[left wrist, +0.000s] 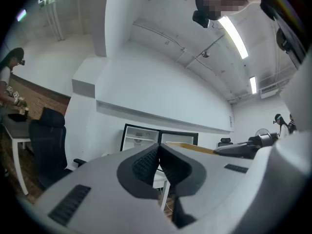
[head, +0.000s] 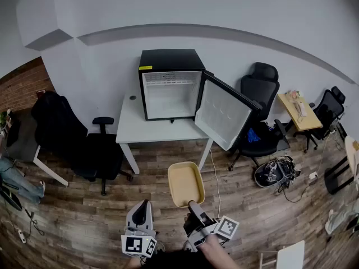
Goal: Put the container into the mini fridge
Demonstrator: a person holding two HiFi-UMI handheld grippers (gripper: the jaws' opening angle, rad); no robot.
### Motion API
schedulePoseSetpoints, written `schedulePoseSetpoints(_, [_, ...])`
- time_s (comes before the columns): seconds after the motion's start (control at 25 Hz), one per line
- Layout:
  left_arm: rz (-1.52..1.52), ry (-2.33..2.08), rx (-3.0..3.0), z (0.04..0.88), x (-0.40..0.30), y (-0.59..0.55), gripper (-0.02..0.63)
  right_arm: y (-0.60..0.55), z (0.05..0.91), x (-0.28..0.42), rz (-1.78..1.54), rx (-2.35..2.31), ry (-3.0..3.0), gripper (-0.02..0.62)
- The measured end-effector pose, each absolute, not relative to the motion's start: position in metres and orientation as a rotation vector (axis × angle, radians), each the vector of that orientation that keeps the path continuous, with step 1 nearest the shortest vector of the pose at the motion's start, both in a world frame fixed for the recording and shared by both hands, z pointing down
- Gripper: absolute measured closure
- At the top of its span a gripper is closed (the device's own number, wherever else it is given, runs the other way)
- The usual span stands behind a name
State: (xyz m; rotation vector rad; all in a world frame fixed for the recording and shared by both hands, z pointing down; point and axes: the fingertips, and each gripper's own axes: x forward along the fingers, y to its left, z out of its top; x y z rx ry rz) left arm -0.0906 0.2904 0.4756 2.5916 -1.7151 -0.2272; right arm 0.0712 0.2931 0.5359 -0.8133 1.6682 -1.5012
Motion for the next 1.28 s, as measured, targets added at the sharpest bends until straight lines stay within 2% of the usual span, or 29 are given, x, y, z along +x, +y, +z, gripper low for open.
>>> schedulePoseSetpoints(1.28, [-0.198, -1.851, 2.499, 0.476, -0.013, 0.295, 0.598, 0.283, 0.542, 0.145, -1.592, -0.691, 1.644, 0.377])
